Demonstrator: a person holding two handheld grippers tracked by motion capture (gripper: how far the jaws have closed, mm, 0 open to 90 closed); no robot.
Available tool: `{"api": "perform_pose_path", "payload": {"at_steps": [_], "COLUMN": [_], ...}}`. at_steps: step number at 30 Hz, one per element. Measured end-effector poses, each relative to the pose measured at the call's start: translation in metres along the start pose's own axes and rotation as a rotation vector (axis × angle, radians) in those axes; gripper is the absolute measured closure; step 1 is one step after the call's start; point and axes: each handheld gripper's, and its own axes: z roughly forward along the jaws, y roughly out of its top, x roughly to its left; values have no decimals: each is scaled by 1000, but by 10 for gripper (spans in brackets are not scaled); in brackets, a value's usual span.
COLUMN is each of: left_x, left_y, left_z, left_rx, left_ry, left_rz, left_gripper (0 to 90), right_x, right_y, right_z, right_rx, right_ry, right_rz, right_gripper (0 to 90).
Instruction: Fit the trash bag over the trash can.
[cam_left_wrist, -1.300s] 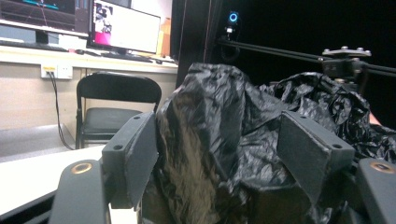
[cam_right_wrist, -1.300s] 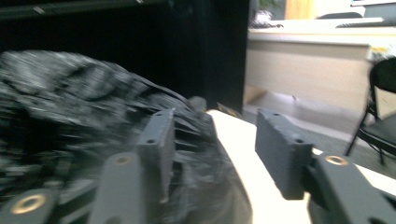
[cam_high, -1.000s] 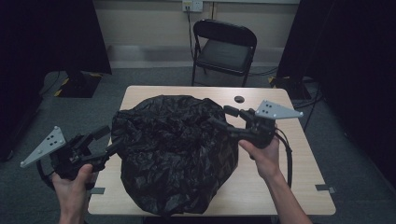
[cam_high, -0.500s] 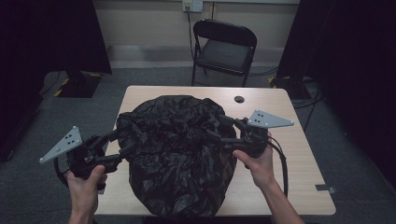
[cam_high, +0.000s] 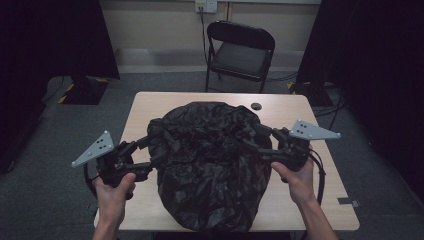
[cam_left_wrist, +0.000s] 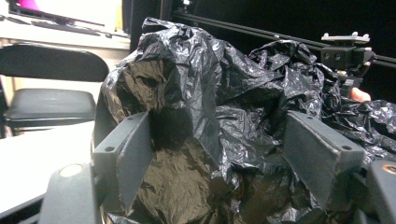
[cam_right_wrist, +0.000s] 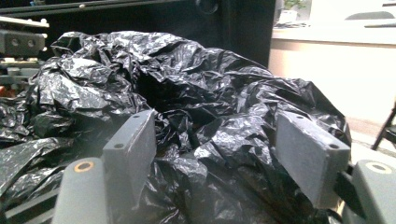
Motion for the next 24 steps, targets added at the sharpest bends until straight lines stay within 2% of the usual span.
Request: {"api": "perform_pose_path", "payload": {"at_steps": [6, 9, 11, 13, 15, 17, 20, 24], "left_x": [-10, -10, -9, -4, -3, 0, 2, 2], "left_y": [0, 2, 1, 0, 0, 0, 4, 10], "left_z": [22, 26, 26, 23, 18, 10, -4, -23], "left_rx": [21, 31, 29, 8, 15, 5, -26, -37], "left_ry": [-37, -46, -56, -79, -38, -35, -34, 7], "left_rz": [3, 7, -6, -51, -28, -37, -42, -9], "left_gripper": [235, 234, 234, 210, 195, 156, 156, 156], "right_x": [-12, -15, -15, -14, -15, -14, -14, -11], "right_y": [-3, -4, -3, -2, -1, 1, 5, 10], "right_z": [-21, -28, -29, -30, -31, -31, -30, -26], "right_rx": [-11, -12, -8, -10, -19, -25, -32, -29], "right_ry": [-39, -46, -48, -48, -38, -32, -33, -33], "right_rz": [9, 11, 1, -5, -5, -11, -14, -23], "right_gripper": [298, 299, 302, 293, 287, 285, 259, 232]}}
